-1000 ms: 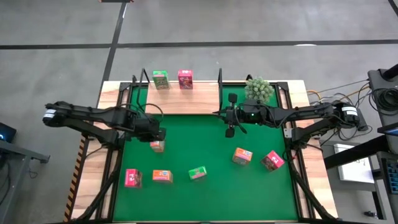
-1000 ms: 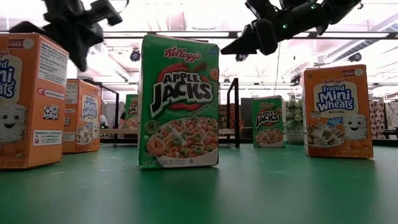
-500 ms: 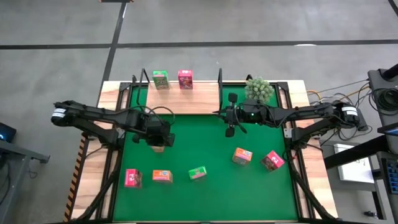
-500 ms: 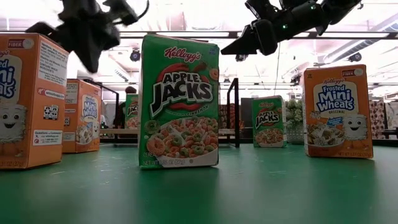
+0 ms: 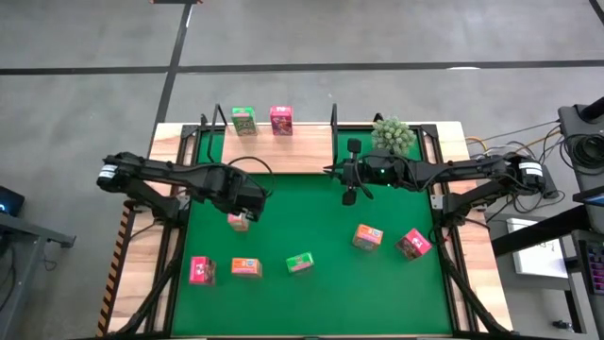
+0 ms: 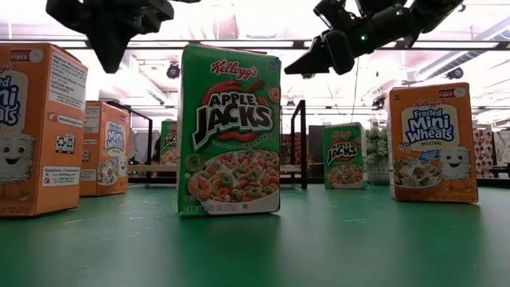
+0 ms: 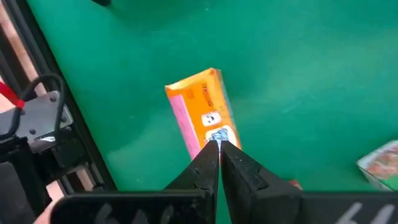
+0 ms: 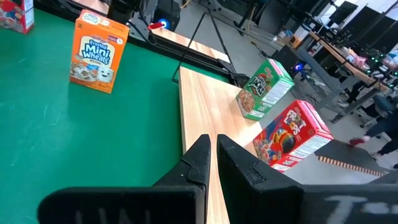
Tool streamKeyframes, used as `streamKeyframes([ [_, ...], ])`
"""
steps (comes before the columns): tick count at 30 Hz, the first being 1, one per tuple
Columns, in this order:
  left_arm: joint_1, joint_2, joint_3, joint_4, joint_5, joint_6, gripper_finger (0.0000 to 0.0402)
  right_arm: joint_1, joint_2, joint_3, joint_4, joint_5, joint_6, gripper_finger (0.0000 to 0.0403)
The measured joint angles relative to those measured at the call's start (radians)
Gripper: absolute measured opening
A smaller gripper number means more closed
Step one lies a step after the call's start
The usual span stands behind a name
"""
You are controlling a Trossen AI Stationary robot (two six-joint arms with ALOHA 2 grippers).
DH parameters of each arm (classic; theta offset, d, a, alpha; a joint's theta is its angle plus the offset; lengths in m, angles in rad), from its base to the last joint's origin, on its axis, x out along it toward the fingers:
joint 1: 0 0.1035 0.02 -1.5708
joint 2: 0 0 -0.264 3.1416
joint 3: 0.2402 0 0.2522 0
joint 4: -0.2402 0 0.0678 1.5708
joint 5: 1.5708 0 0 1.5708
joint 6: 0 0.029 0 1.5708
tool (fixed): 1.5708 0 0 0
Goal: Stack cereal on shelf
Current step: Put the top left orange cereal box on the shelf
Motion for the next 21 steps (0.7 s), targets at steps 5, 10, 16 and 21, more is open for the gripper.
streamKeyframes([
  [5, -0.005, -0.02, -0.05, 0.008, -0.02, -0.015, 0.002, 0.0, 0.0, 0.0, -0.004, 0.0, 0.0, 0.0018],
  [10, -0.005, -0.034, -0.08, 0.048, -0.027, -0.027, 0.0081, 0.0, 0.0, 0.0, -0.012, 0.0, 0.001, 0.0018],
  [16, -0.005, -0.043, -0.147, 0.082, -0.027, -0.029, 0.0195, 0.0, 0.0, 0.0, -0.015, 0.0, 0.001, 0.0018],
  [21, -0.005, -0.051, -0.221, 0.188, -0.024, -0.023, 0.0267, 0.0, 0.0, 0.0, -0.015, 0.0, 0.004, 0.0018],
])
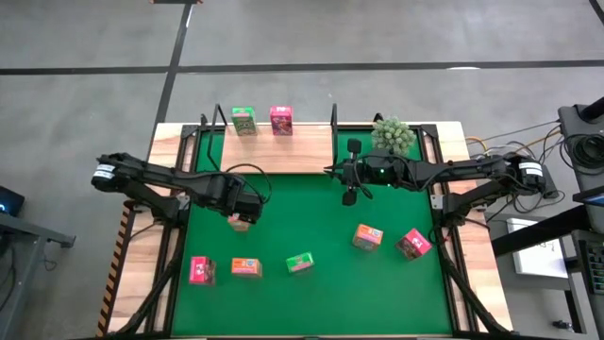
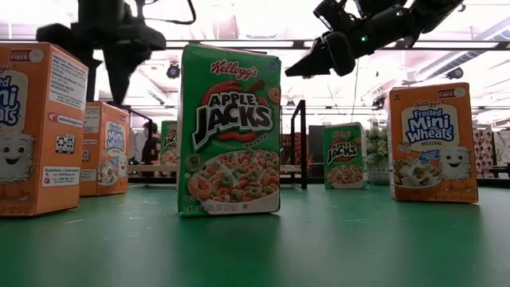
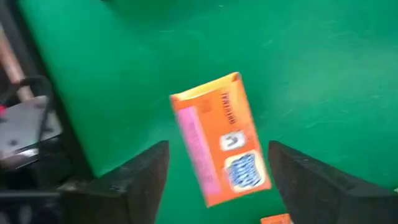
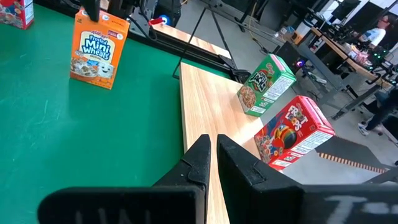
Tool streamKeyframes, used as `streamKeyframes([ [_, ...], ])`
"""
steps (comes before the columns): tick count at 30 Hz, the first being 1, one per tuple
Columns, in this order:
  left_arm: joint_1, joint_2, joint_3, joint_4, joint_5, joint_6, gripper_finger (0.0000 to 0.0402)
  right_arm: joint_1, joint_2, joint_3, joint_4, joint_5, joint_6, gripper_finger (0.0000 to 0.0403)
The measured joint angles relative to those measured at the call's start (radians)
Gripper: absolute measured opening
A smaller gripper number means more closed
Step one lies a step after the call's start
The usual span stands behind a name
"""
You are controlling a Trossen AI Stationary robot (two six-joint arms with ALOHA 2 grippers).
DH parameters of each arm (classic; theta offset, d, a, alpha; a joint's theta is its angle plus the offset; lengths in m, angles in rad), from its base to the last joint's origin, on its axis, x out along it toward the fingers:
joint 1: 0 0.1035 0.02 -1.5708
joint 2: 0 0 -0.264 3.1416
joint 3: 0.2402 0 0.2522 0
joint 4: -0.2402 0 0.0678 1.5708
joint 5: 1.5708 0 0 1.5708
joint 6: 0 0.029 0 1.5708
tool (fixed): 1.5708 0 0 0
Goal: Stack cereal on shelf
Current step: Put the top left orange cereal box on the shelf
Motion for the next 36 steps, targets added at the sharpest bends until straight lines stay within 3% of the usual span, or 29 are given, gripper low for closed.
streamKeyframes([
  [4, 0.001, -0.003, -0.039, 0.081, 0.013, 0.017, 0.0288, 0.0, 0.0, 0.0, -0.001, 0.0, 0.0, 0.0018],
  [36, 0.004, -0.002, -0.004, -0.005, -0.018, 0.037, 0.0291, 0.0, 0.0, 0.0, -0.006, 0.0, 0.001, 0.0018],
])
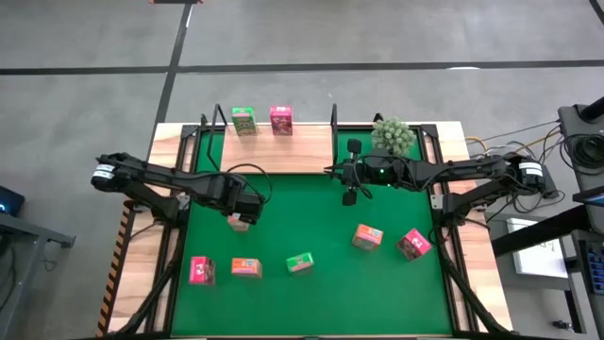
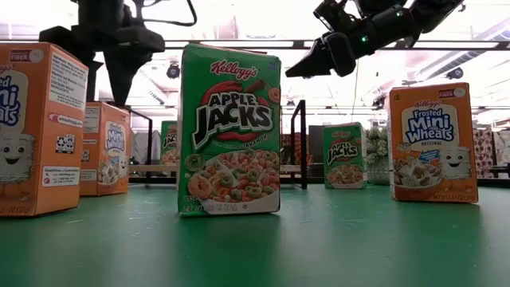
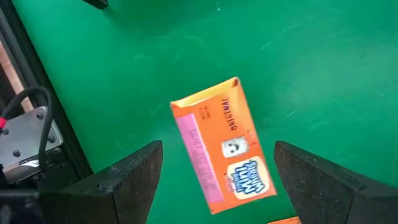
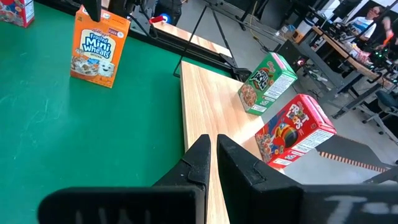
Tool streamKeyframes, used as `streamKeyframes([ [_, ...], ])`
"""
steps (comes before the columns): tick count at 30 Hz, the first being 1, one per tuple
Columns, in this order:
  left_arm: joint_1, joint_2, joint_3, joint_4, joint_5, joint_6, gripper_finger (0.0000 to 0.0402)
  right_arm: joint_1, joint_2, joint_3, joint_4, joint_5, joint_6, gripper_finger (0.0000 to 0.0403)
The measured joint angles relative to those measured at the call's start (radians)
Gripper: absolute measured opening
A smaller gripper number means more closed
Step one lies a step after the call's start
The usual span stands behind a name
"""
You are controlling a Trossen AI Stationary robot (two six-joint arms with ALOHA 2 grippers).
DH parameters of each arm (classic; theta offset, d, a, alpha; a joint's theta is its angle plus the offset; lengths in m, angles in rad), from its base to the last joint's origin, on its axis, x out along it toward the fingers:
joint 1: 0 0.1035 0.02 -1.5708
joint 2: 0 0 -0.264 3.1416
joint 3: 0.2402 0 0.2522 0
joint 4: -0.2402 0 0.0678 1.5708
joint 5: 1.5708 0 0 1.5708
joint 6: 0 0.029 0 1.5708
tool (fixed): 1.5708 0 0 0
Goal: Stack cereal on shelf
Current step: Put the top left orange cereal box on the shelf
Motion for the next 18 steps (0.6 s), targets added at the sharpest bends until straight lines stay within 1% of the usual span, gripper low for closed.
streamKeyframes([
  [4, 0.0, 0.001, -0.005, 0.008, 0.0, 0.003, 0.0291, 0.0, 0.0, 0.0, 0.0, 0.0, 0.0, 0.0018],
  [13, 0.0, 0.001, -0.075, 0.066, 0.002, 0.002, 0.029, 0.0, 0.0, 0.0, -0.001, 0.0, 0.008, 0.0018],
  [18, 0.0, 0.001, -0.103, 0.093, 0.014, 0.004, 0.0278, 0.0, 0.0, 0.0, -0.001, 0.0, 0.011, 0.0018],
])
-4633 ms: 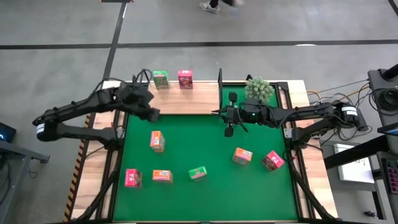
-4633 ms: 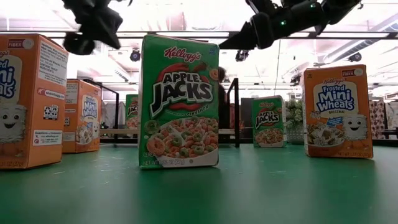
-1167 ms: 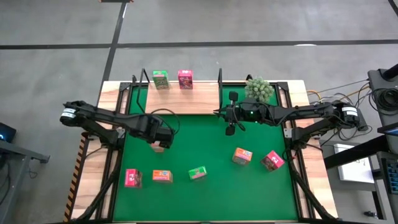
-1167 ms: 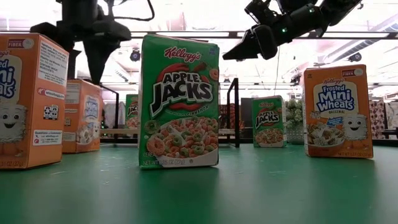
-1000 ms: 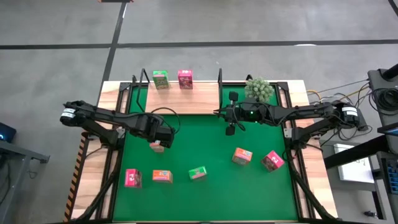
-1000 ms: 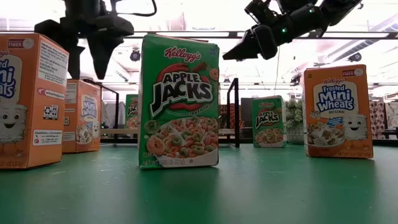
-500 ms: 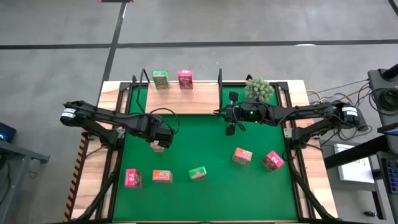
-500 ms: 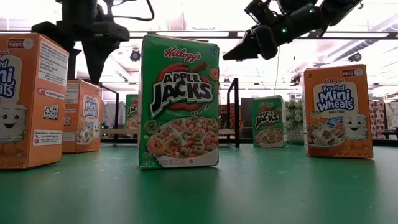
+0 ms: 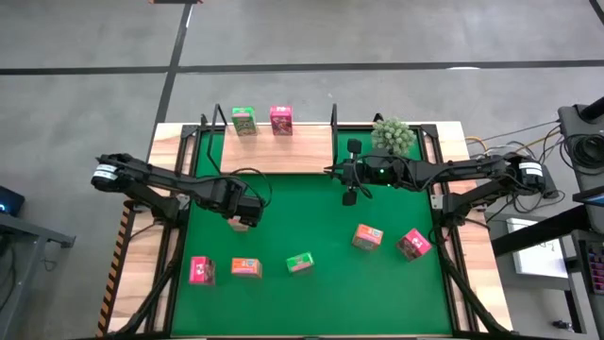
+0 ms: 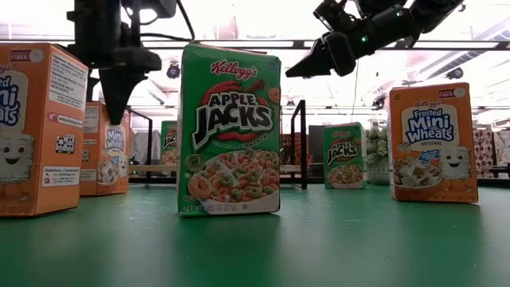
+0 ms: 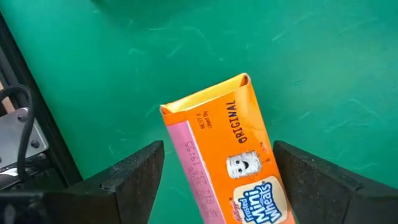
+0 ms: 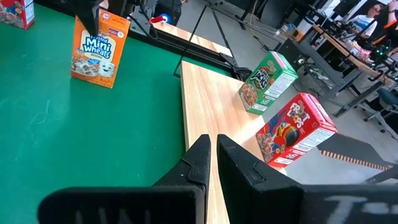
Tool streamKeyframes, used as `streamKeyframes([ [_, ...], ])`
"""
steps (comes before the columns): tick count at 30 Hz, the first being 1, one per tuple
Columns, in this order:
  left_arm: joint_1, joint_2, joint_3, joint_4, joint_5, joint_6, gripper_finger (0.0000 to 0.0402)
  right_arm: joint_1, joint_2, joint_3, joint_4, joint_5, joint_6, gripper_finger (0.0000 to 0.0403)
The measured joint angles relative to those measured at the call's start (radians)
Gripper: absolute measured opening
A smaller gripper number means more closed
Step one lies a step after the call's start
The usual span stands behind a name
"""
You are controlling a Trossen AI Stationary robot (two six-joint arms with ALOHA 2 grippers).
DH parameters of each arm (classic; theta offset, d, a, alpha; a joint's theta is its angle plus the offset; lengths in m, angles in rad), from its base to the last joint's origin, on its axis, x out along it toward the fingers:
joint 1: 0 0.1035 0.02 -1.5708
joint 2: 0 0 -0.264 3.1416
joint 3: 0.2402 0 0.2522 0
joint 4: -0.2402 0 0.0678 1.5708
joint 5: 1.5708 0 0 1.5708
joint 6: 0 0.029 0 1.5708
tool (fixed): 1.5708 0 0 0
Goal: Stack cereal on shelf
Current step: Put the top left orange cereal box on the shelf
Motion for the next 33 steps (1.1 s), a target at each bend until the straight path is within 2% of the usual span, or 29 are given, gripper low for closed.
streamKeyframes([
  [13, 0.014, 0.0, 0.001, 0.027, 0.033, 0.062, 0.0192, 0.0, 0.0, 0.0, -0.021, 0.0, 0.027, 0.0018],
  [20, 0.037, 0.0, 0.058, 0.015, 0.032, 0.146, 0.016, 0.0, 0.0, 0.0, -0.027, 0.0, 0.052, 0.0018],
  [24, 0.041, 0.0, 0.126, -0.002, -0.018, 0.229, 0.0157, 0.0, -0.007, 0.0, -0.06, 0.0, 0.066, 0.0018],
  [33, 0.072, 0.0, 0.281, 0.043, -0.151, 0.538, 0.0156, 0.009, -0.069, -0.026, -0.102, -0.002, 0.111, 0.0018],
])
